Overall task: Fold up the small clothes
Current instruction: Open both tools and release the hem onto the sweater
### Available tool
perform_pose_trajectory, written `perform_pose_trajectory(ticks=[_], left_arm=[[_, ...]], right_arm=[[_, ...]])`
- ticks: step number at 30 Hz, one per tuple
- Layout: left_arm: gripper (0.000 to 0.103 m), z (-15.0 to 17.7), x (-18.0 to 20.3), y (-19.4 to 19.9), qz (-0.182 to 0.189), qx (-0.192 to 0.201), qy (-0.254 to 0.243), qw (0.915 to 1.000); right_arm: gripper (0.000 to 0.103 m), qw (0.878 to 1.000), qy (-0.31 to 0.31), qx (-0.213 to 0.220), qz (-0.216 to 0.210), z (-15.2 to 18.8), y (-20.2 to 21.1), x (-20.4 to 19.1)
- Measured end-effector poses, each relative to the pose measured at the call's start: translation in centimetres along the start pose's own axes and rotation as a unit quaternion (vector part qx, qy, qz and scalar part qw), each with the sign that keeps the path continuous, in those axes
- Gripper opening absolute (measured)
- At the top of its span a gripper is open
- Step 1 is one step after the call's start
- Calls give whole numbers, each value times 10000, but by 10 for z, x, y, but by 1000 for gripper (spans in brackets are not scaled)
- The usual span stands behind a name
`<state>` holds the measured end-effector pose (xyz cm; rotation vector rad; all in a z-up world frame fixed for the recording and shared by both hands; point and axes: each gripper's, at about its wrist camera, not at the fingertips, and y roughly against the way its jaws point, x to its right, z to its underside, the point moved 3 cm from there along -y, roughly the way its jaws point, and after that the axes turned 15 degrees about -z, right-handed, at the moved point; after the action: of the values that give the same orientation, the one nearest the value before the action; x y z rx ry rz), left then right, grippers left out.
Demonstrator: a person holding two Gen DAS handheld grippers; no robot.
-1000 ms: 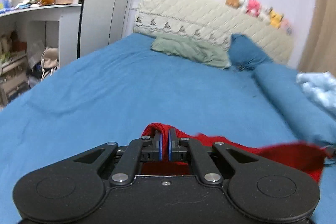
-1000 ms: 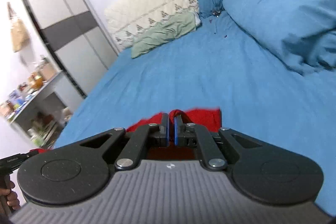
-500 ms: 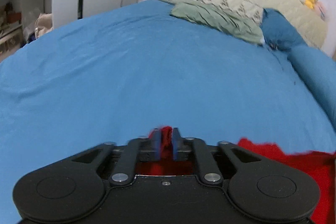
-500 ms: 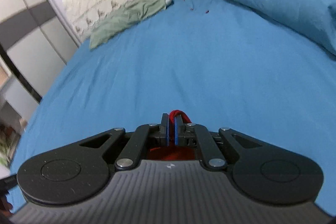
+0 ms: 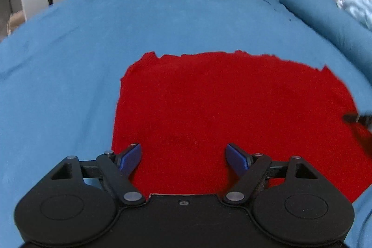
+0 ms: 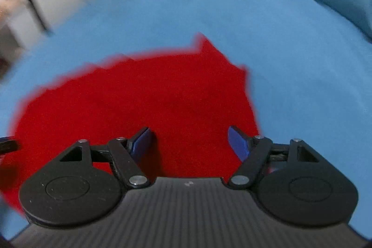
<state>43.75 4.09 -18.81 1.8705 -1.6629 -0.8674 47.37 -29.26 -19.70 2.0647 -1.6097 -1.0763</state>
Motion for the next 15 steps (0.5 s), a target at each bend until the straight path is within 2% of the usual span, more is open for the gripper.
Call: perform_pose_trajectory(ticks=[2, 7, 10, 12, 15], left_arm=[[85, -4, 7, 2, -150, -102, -208, 9996], [84, -21, -2, 29, -154, -102, 26, 9998], [85, -35, 9, 55, -160, 19, -29, 9999], [100, -38, 20, 77, -49, 190, -98, 9998], [103, -42, 44, 95, 120, 307, -181, 9993]], right_arm=[[88, 9998, -147, 147, 47, -1, 2, 0], [88, 9998, -60, 11, 191, -10, 15, -17], [92, 9988, 149, 414, -192, -22, 55, -29], [95, 9978, 324, 533, -228, -26, 84, -33], [96, 9968, 541, 593, -19, -27, 118, -25]])
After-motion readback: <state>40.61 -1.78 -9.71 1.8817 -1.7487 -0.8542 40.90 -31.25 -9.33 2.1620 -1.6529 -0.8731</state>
